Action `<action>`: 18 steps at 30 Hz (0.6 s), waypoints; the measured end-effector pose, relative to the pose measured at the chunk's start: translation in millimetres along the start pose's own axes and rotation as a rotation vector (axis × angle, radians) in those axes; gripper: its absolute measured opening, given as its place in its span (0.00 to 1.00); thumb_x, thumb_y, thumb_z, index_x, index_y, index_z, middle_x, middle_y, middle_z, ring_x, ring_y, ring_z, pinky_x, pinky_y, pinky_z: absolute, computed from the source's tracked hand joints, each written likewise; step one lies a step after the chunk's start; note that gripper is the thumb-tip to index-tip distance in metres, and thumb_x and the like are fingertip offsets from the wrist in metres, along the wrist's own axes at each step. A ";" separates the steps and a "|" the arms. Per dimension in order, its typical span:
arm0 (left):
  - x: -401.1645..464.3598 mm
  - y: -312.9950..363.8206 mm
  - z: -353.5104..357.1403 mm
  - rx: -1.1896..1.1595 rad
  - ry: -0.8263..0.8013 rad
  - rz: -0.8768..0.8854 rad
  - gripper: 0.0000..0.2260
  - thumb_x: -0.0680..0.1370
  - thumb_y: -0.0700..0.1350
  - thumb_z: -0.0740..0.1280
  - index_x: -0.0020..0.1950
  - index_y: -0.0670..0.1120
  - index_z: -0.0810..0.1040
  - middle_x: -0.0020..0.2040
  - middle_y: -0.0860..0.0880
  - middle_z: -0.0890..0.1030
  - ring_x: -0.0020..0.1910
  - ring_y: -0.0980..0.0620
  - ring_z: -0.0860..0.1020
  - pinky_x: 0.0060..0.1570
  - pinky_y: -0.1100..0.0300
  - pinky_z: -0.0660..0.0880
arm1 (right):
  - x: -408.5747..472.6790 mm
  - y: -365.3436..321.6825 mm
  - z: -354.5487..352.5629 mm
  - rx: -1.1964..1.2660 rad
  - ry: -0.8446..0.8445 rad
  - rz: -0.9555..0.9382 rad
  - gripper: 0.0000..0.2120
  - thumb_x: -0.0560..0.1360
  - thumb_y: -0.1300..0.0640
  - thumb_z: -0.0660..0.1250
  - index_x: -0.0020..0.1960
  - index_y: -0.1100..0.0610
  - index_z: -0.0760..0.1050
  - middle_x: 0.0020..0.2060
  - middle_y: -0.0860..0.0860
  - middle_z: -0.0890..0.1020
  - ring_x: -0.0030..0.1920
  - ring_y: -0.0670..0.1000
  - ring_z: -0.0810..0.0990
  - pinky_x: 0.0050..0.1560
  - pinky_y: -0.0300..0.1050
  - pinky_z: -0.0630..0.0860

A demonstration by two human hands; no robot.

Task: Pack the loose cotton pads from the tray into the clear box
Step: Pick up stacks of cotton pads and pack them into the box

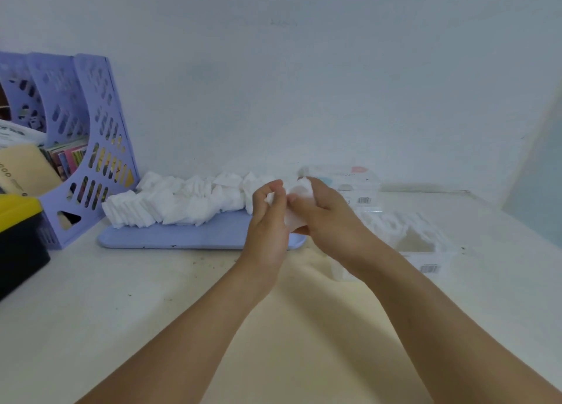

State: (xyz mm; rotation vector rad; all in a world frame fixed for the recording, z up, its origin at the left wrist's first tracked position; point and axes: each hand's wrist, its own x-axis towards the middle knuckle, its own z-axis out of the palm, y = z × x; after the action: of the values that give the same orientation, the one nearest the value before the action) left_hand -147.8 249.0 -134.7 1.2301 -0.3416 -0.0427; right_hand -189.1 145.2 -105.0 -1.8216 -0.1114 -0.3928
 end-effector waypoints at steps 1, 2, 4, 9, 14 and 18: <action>-2.4 -2.3 2.1 0.009 -0.015 -0.011 0.11 0.84 0.55 0.58 0.64 0.57 0.74 0.60 0.51 0.82 0.57 0.55 0.82 0.63 0.52 0.76 | -0.6 0.1 1.8 -0.012 -0.021 0.012 0.09 0.82 0.57 0.60 0.57 0.57 0.77 0.47 0.46 0.83 0.49 0.42 0.83 0.48 0.38 0.79; -3.8 -5.0 2.4 0.028 -0.021 -0.004 0.12 0.85 0.55 0.56 0.66 0.57 0.72 0.61 0.51 0.82 0.58 0.57 0.81 0.61 0.56 0.76 | -0.6 0.2 2.7 -0.015 -0.030 0.028 0.08 0.82 0.57 0.59 0.55 0.57 0.76 0.43 0.43 0.82 0.45 0.39 0.81 0.46 0.36 0.76; -4.2 -8.0 2.1 0.042 -0.026 0.026 0.12 0.85 0.56 0.55 0.67 0.60 0.70 0.61 0.51 0.82 0.58 0.58 0.81 0.55 0.61 0.76 | 0.9 -0.3 1.2 0.016 -0.035 0.071 0.08 0.81 0.55 0.60 0.54 0.56 0.76 0.37 0.38 0.80 0.41 0.36 0.80 0.45 0.37 0.74; -4.4 -4.4 8.3 0.034 0.056 0.100 0.11 0.85 0.53 0.56 0.68 0.58 0.68 0.59 0.52 0.80 0.51 0.54 0.82 0.41 0.67 0.78 | 2.9 -6.2 -12.9 0.027 0.007 0.078 0.16 0.77 0.50 0.72 0.59 0.58 0.76 0.42 0.46 0.85 0.43 0.46 0.86 0.43 0.43 0.80; -4.0 -4.2 8.3 0.056 0.076 0.159 0.07 0.83 0.53 0.61 0.60 0.54 0.74 0.54 0.52 0.82 0.49 0.56 0.82 0.45 0.62 0.80 | 4.2 -1.4 -29.4 0.198 0.045 0.215 0.25 0.69 0.53 0.80 0.62 0.60 0.78 0.50 0.57 0.86 0.48 0.53 0.87 0.42 0.42 0.81; -4.3 -3.2 8.2 0.079 -0.028 0.093 0.07 0.86 0.51 0.56 0.61 0.59 0.71 0.52 0.52 0.80 0.39 0.61 0.80 0.35 0.66 0.76 | 5.7 3.7 -33.3 0.217 0.010 0.231 0.17 0.74 0.55 0.76 0.60 0.61 0.80 0.53 0.57 0.86 0.52 0.54 0.86 0.46 0.42 0.81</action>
State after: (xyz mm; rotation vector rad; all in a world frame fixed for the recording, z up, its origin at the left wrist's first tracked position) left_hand -153.7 241.4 -136.3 1.2915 -0.4275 0.0338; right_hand -189.7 111.8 -98.8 -1.5973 0.0618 -0.2172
